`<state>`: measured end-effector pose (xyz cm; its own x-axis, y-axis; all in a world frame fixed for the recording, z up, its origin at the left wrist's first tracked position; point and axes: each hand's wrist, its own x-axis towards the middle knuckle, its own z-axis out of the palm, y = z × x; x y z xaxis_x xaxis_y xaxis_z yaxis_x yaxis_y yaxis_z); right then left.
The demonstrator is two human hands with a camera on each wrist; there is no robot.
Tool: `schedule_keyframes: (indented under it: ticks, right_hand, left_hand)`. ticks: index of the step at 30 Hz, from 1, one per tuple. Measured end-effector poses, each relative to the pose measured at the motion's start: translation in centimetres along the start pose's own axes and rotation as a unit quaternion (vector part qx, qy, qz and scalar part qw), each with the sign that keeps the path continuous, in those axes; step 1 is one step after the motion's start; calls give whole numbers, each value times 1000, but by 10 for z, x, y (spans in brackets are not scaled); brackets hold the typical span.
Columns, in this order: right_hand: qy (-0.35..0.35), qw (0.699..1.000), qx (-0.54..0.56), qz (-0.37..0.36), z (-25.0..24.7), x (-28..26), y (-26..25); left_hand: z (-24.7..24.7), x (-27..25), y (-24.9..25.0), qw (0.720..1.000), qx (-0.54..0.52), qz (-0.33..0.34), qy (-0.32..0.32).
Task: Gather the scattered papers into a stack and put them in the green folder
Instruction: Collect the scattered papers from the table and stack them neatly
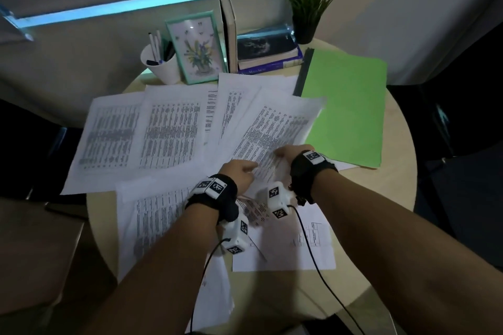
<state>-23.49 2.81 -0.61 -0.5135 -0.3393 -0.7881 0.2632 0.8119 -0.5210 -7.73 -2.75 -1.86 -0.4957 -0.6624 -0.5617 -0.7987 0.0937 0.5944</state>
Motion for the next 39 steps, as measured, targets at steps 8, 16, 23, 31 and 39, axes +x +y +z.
schedule_keyframes:
  ticks: [8,16,23,31,39]
  right_hand:
    - [30,994,-51,-86,23,6,12]
    - [134,964,-190,-125,-33,18,36]
    - [146,954,-247,-85,-66,28,74]
    - [124,958,-242,-92,-57,35,78]
    - [124,956,-249,-93,-56,37,77]
  left_hand:
    - [1,-3,-18,998,-42,-3,55]
    - [-29,44,-23,975,3,-35,218]
    - [-21,74,4,974,102,-143,142]
    - [-17,77,4,971,106,-145,157]
    - [-9,74,1,967,146,-138,156]
